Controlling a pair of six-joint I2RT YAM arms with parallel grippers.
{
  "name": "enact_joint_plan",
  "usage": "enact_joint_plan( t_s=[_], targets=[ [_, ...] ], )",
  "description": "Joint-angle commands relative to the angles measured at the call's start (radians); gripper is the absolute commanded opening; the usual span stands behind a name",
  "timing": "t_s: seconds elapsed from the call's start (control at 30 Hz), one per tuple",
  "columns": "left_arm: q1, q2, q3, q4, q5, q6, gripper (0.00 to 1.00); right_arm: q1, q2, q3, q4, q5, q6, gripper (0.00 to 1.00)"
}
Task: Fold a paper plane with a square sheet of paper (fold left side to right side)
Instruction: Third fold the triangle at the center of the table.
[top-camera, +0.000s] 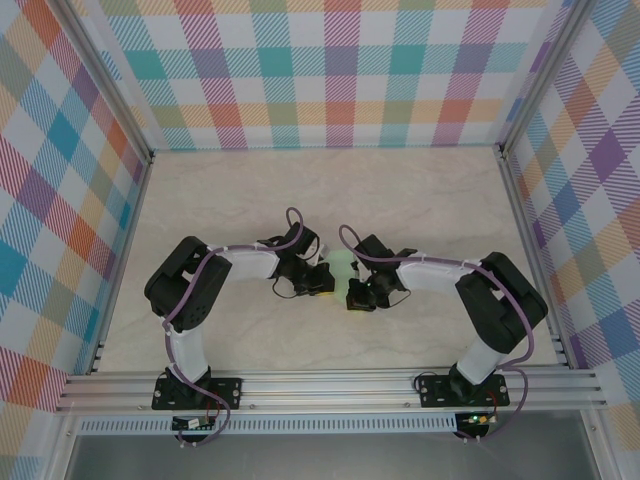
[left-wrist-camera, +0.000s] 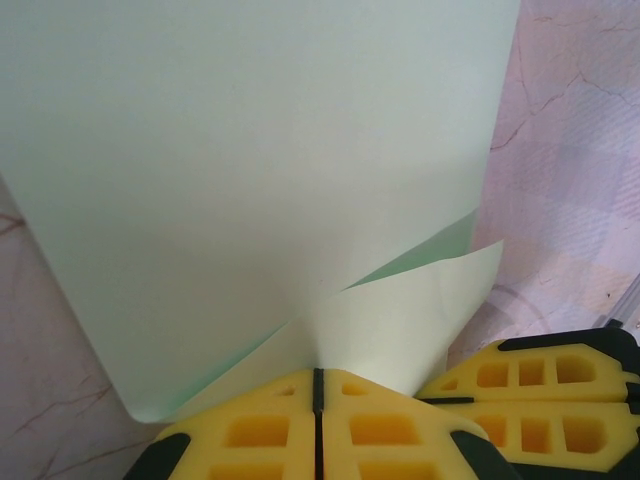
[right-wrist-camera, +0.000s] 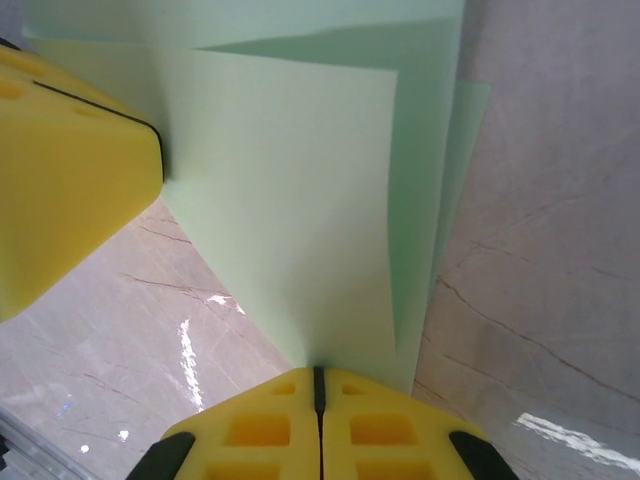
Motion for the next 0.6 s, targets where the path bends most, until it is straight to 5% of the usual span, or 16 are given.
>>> enact_joint_plan(
  t_s=[0.0,0.3,0.57],
  targets=[
    [0.001,-0.039,0.012,-0.029,-0.047,0.02,0.08,-0.012,0.022,-0.063,-0.075,0.031,0.011,0.05],
    [-0.06,-0.172,-0.019,-0.032,-0.018,0.046,0.08,-0.022,0.026,-0.066,-0.068,0.038,-0.003,0.02],
    [-0.111,-0.099,-0.007,0.035,-0.007,0.01,0.06,-0.022,0.024,-0.061,-0.069,0.038,-0.008,0.01]
  ],
)
